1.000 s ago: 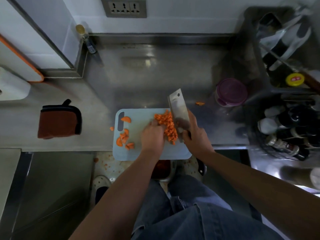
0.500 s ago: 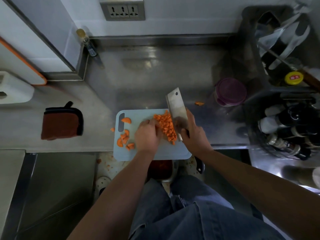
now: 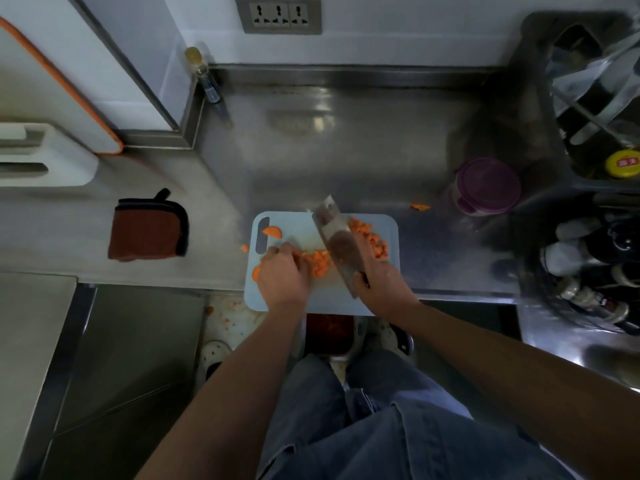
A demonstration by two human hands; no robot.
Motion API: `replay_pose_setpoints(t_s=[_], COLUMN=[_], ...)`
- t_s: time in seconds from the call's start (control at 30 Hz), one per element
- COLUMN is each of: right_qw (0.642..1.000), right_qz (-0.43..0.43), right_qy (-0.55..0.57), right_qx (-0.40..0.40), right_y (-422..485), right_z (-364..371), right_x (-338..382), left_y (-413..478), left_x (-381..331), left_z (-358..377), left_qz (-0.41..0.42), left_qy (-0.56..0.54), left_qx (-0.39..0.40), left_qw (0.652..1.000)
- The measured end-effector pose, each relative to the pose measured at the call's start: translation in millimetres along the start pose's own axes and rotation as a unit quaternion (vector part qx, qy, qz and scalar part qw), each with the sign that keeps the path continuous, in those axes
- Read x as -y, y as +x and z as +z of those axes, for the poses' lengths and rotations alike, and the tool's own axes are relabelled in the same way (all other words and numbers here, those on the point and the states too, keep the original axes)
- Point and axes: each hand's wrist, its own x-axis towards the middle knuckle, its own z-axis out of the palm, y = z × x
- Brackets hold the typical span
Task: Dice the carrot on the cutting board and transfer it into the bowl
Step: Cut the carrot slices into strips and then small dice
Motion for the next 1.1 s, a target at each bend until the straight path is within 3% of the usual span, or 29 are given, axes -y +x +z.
replay_pose_setpoints(t_s=[0.2, 0.33, 0.57, 0.67, 0.77, 0.97, 1.1], right_qw=[0.997, 0.995, 0.999, 1.000, 0.997, 0.993, 0.993], right_qz=[-0.029, -0.025, 0.031, -0.006, 0.028, 0.078, 0.090], right_qy=[-0.044, -0.068, -0.038, -0.009, 0.012, 0.030, 0.043], right_qx=[0.056, 0.073, 0.013, -0.028, -0.077, -0.084, -0.068], right_y=[-1.0, -2.3, 7.1, 8.2, 12.1, 6.2, 0.8], right_z=[24.7, 31.9, 14.3, 6.9, 0.1, -15.4, -19.1], right_x=[9.6, 5.6, -7.5, -4.3, -3.6, -7.4, -8.9], left_y=[1.1, 1.2, 2.6, 3.2, 3.1, 2.2, 7.7], left_x=[9.2, 11.5, 13.6, 12.7, 9.5, -6.1, -18.2], left_z=[-4.2, -1.4, -1.3, -1.1, 1.0, 3.3, 8.6], left_qz=[-0.060, -0.054, -0.018, 0.015, 0.050, 0.105, 0.211], left_qy=[-0.024, -0.003, 0.027, 0.037, 0.053, 0.061, 0.032], left_qx=[0.002, 0.025, 0.037, 0.042, 0.059, 0.056, 0.065], left_qw=[0.998, 0.998, 0.999, 0.998, 0.996, 0.991, 0.975])
